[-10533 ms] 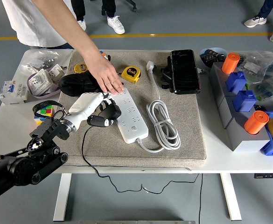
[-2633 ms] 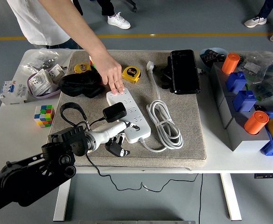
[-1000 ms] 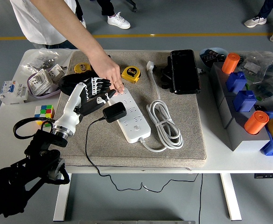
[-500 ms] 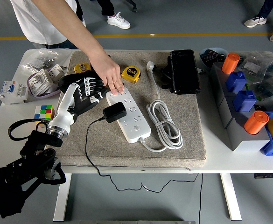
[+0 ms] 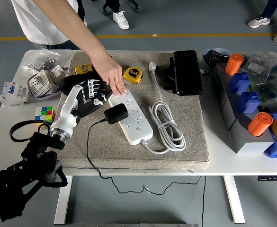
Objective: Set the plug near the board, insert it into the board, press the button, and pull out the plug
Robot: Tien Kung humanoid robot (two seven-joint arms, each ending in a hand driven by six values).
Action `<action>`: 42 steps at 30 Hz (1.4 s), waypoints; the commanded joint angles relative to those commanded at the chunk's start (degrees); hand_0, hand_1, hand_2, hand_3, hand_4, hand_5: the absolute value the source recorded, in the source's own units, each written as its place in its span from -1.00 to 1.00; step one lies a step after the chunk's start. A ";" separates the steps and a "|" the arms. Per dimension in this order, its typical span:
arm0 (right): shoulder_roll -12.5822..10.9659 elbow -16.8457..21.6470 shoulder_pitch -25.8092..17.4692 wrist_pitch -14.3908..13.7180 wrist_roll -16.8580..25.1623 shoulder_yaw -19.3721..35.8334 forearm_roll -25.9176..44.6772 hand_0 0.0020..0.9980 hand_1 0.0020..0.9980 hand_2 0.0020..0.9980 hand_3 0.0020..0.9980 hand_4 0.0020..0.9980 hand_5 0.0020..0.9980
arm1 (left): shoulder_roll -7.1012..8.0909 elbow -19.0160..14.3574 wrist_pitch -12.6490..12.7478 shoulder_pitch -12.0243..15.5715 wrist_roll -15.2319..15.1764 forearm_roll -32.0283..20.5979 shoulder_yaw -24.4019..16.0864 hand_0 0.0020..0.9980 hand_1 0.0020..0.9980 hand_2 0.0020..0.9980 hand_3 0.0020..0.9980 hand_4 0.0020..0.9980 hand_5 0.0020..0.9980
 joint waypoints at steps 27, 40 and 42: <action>-0.20 0.19 -0.06 0.17 -0.25 0.22 -0.10 0.19 0.29 0.20 0.00 0.57 0.02 | 0.55 -11.21 -22.29 -3.63 29.78 32.22 1.42 -0.89 -0.86 -0.71 0.67 0.28 -0.92; -0.23 0.31 -0.11 0.16 -0.25 0.24 -0.20 0.19 0.29 0.20 0.00 0.57 0.02 | 0.45 -11.78 -28.27 -5.23 39.54 35.66 3.73 -0.90 -0.85 -0.72 0.71 0.58 -1.00; -0.20 0.28 -0.13 0.17 -0.26 0.24 -0.18 0.19 0.29 0.20 0.00 0.57 0.02 | 0.42 -11.54 -28.29 -5.36 39.68 35.73 4.02 -0.90 -0.84 -0.71 0.69 0.59 -1.00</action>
